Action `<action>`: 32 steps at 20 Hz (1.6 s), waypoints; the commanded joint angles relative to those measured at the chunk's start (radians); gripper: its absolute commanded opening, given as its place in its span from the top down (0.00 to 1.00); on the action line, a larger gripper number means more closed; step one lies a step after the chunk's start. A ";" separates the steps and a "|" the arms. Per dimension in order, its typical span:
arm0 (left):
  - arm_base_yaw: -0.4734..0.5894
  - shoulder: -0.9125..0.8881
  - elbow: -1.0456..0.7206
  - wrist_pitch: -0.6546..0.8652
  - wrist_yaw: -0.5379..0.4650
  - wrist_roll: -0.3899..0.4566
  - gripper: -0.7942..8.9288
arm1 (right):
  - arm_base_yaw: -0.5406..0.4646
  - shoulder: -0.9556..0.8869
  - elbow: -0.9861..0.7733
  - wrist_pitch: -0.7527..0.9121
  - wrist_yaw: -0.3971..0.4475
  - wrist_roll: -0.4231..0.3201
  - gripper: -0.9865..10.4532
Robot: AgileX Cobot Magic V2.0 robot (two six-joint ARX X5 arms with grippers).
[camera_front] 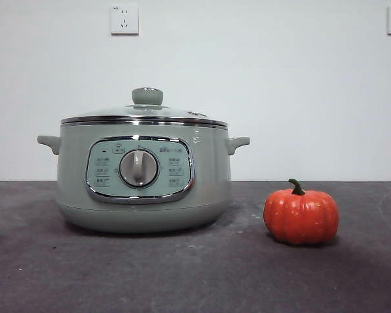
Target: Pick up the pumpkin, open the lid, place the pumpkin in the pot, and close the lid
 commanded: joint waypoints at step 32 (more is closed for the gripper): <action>0.002 0.498 0.657 -0.575 0.357 0.362 0.15 | 0.002 0.629 0.827 -0.846 -0.405 -0.450 0.27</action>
